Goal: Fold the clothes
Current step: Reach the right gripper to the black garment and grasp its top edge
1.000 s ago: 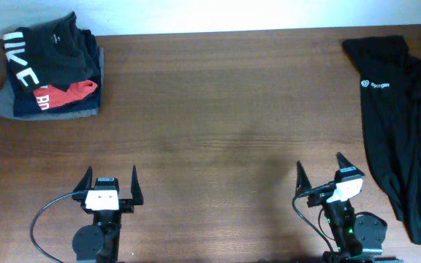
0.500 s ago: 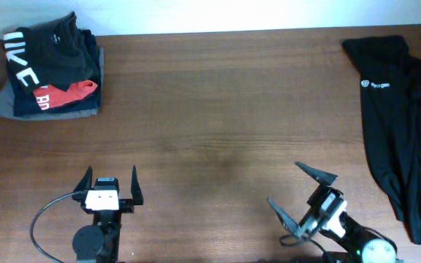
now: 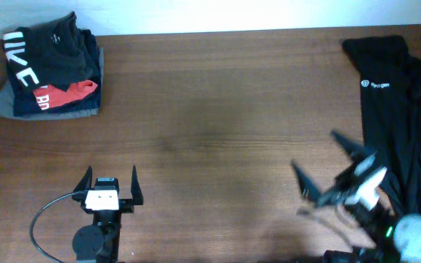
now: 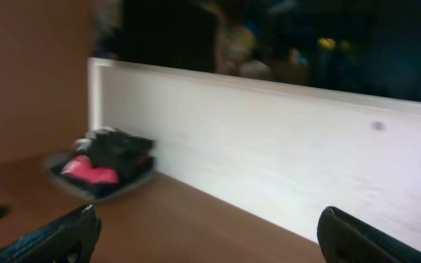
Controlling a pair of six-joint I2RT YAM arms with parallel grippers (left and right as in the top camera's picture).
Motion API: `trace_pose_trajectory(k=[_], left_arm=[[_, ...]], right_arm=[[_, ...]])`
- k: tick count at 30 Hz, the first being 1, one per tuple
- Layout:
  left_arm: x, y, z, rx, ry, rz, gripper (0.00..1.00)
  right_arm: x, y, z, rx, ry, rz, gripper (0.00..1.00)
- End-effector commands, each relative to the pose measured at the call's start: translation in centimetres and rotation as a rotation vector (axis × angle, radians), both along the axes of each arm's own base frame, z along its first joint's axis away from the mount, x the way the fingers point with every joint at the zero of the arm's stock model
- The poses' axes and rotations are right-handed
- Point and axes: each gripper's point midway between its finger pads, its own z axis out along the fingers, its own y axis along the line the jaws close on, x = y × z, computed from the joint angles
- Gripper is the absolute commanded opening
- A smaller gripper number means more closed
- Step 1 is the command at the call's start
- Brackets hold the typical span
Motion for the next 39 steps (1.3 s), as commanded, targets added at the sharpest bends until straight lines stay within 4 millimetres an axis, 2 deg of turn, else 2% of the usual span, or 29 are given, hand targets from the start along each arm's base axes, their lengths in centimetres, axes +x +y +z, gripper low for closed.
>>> trace_pose_trajectory(k=[1, 4, 8, 10, 14, 18, 20, 25, 29, 33, 39], left_arm=[[0.0, -0.1, -0.1, 0.015, 0.0, -0.008, 0.99], [0.0, -0.1, 0.0, 0.015, -0.001, -0.008, 0.99], [0.0, -0.1, -0.1, 0.015, 0.0, -0.009, 0.99], [0.0, -0.1, -0.1, 0.015, 0.0, -0.008, 0.99], [0.0, -0.1, -0.1, 0.015, 0.0, -0.009, 0.99], [0.0, -0.1, -0.1, 0.015, 0.0, -0.009, 0.99], [0.0, -0.1, -0.1, 0.015, 0.0, -0.009, 0.99], [0.0, -0.1, -0.1, 0.015, 0.0, -0.009, 0.99], [0.0, -0.1, -0.1, 0.015, 0.0, -0.008, 0.99], [0.0, -0.1, -0.1, 0.015, 0.0, -0.008, 0.99], [0.0, -0.1, -0.1, 0.015, 0.0, -0.008, 0.99]], right_arm=[[5.3, -3.6, 2.7, -0.004, 0.083, -0.136, 0.99], [11.2, -8.2, 3.5, 0.06, 0.257, -0.222, 0.99], [18.0, -14.7, 2.0, 0.174, 0.527, -0.272, 0.99], [20.6, -17.1, 0.7, 0.242, 0.657, -0.239, 0.98], [23.2, -20.4, -2.8, 0.387, 0.864, -0.168, 0.99], [24.6, -22.9, -5.5, 0.451, 0.9, -0.121, 0.98], [25.0, -24.6, -6.9, 0.441, 0.91, -0.178, 0.99], [24.5, -30.9, -11.2, 0.336, 1.004, -0.613, 0.98], [22.5, -35.9, -13.6, 0.226, 1.07, -0.947, 0.99], [22.7, -37.5, -15.2, 0.102, 1.067, -0.961, 0.99], [23.2, -39.0, -19.6, 0.094, 1.125, -0.97, 0.99]])
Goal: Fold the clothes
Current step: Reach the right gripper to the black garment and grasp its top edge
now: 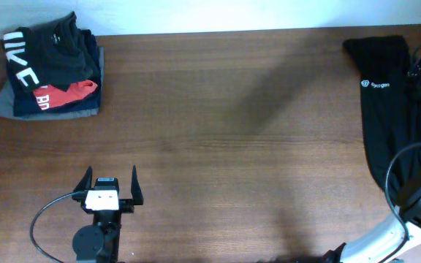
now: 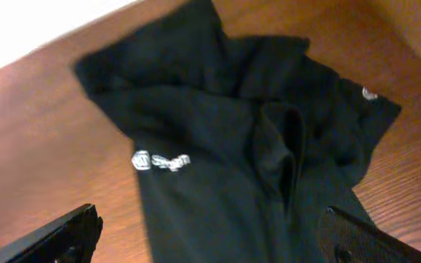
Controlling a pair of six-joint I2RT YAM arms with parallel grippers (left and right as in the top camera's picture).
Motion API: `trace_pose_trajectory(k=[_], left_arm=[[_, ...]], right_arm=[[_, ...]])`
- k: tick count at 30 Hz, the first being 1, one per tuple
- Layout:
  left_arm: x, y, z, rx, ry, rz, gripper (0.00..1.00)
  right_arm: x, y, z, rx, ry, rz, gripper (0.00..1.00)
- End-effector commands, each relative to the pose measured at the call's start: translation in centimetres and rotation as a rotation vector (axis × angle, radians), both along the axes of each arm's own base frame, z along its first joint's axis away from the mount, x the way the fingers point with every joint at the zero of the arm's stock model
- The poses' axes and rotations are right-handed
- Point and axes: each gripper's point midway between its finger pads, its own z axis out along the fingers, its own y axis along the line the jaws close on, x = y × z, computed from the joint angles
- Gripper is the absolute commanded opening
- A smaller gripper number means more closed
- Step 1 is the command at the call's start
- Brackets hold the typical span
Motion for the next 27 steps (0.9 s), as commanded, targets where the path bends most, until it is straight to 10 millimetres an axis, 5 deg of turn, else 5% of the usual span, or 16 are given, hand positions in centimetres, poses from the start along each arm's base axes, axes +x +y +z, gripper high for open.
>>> trace_pose_trajectory(k=[1, 13, 25, 27], left_arm=[[0.0, -0.1, -0.1, 0.015, 0.001, -0.008, 0.99], [0.0, -0.1, -0.1, 0.015, 0.001, -0.008, 0.99], [0.0, -0.1, -0.1, 0.015, 0.001, -0.009, 0.99], [0.0, -0.1, -0.1, 0.015, 0.001, -0.008, 0.99]], right_arm=[[-0.4, -2.3, -3.1, -0.041, 0.078, -0.037, 0.99], [-1.2, -5.5, -7.4, -0.037, 0.113, -0.092, 0.99], [-0.5, -5.1, -11.1, 0.032, 0.115, -0.059, 0.99], [0.0, -4.4, -11.2, 0.078, 0.082, -0.021, 0.89]])
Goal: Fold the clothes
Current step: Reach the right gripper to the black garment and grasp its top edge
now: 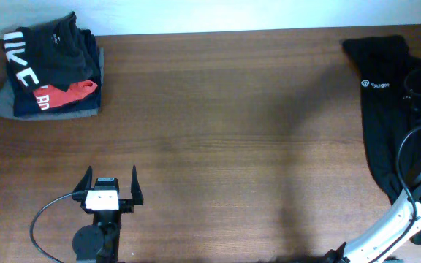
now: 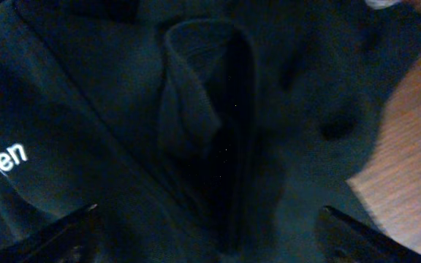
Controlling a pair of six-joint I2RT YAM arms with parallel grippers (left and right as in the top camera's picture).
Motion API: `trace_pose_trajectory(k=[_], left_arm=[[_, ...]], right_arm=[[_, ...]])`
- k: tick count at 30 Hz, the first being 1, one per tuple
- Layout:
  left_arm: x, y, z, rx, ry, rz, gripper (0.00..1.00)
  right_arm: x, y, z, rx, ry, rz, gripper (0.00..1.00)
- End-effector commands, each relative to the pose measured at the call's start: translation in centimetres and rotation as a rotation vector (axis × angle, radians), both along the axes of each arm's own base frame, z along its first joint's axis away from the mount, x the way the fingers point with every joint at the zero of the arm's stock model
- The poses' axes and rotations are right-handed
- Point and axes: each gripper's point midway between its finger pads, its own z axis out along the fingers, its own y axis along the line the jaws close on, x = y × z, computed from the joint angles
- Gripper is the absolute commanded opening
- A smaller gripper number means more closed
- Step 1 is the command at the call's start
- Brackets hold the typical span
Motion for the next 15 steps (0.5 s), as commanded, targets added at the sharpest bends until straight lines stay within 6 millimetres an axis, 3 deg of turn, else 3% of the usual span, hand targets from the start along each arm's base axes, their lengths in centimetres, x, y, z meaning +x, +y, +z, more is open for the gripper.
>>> trace_pose_trajectory(k=[1, 15], left_arm=[[0.0, -0.1, -0.1, 0.015, 0.001, -0.008, 0.99], [0.0, -0.1, -0.1, 0.015, 0.001, -0.008, 0.99]], right_arm=[[1.1, 0.6, 0.2, 0.063, -0.069, 0.047, 0.83], [0.8, 0.5, -1.1, 0.091, -0.056, 0.019, 0.76]])
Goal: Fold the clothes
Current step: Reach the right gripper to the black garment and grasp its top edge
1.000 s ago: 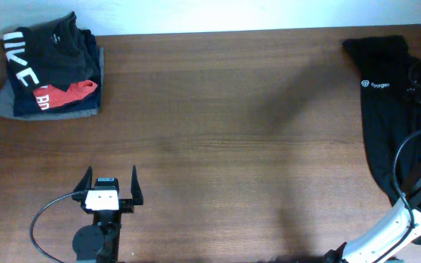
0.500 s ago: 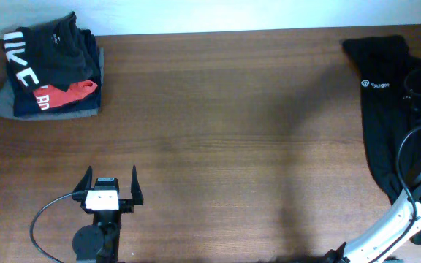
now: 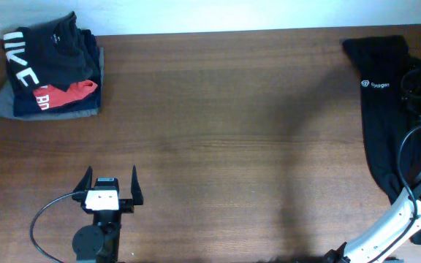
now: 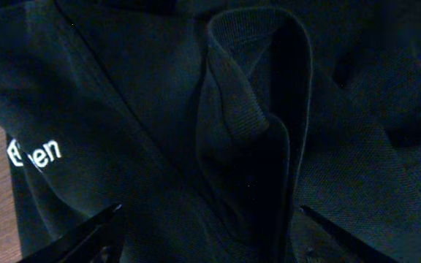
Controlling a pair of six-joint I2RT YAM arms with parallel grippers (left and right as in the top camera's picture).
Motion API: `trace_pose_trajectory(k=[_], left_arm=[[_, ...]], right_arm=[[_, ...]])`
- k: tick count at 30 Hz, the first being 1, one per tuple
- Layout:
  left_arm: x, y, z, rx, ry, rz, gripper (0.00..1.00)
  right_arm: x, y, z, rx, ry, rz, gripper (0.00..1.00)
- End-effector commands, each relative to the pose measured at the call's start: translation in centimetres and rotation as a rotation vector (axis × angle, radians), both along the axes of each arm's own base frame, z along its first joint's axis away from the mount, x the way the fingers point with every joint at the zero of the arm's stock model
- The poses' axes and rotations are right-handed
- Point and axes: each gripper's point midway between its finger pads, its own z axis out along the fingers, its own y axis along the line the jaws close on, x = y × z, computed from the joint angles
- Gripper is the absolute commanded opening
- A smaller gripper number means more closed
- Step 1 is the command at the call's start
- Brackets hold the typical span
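A black polo shirt [image 3: 386, 109] with a small white logo [image 3: 376, 85] lies crumpled at the table's right end. My right gripper [image 3: 417, 89] is low over its collar [image 4: 258, 117], open, its fingertips [image 4: 101, 223] standing either side of the collar fold. In the right wrist view [image 4: 207, 219] the dark fabric fills the frame, with the white logo [image 4: 35, 155] at the left. My left gripper [image 3: 112, 184] rests open at the table's front left, far from the shirt.
A stack of folded clothes [image 3: 50, 66], black, red and grey, sits at the back left corner. Bare brown tabletop [image 3: 225, 139] stretches between the stack and the shirt. A black cable [image 3: 408, 157] loops over the shirt's lower part.
My right gripper has come lower over the shirt's collar; the collar fold now looms larger between the open fingers. The left arm has not moved.
My right gripper was open above the table's front right, its camera facing the folded stack. It then stood over the black shirt at the far right, looking down on it. After that it was close above the collar, and now closer still.
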Motion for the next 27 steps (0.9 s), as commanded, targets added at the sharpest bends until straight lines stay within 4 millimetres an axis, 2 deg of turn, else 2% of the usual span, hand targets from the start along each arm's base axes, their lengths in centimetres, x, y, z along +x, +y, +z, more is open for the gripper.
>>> trace_pose_trajectory(k=[1, 3, 4, 6, 7, 13, 15, 16, 23, 27], left_arm=[[0.0, -0.1, -0.1, 0.015, 0.001, -0.008, 0.99], [0.0, -0.1, -0.1, 0.015, 0.001, -0.008, 0.99], [0.0, -0.1, -0.1, 0.015, 0.001, -0.008, 0.99], [0.0, -0.1, -0.1, 0.015, 0.001, -0.008, 0.99], [0.0, -0.1, -0.1, 0.015, 0.001, -0.008, 0.99], [0.0, -0.1, -0.1, 0.015, 0.001, -0.008, 0.99], [0.0, -0.1, -0.1, 0.015, 0.001, -0.008, 0.99], [0.0, -0.1, -0.1, 0.015, 0.001, -0.008, 0.99], [0.0, -0.1, -0.1, 0.015, 0.001, -0.008, 0.99], [0.0, -0.1, -0.1, 0.015, 0.001, -0.008, 0.99]], right_arm=[[-0.1, -0.9, -0.3, -0.008, 0.005, -0.022, 0.76], [-0.3, -1.1, -0.4, -0.019, 0.015, -0.031, 0.73], [-0.3, -1.2, -0.4, -0.019, 0.014, -0.032, 0.67], [-0.3, -1.2, -0.4, -0.02, 0.014, -0.032, 0.42], [-0.3, -1.2, -0.4, -0.02, 0.014, -0.032, 0.36], [-0.3, -1.2, -0.4, -0.02, 0.014, -0.032, 0.21], [-0.3, -1.1, -0.4, -0.018, 0.014, -0.032, 0.07], [-0.3, -1.1, -0.4, -0.017, 0.016, -0.031, 0.04], [-0.4, -0.2, -0.5, 0.022, 0.016, -0.012, 0.04], [1.1, 2.3, 1.3, 0.114, -0.078, 0.075, 0.04]])
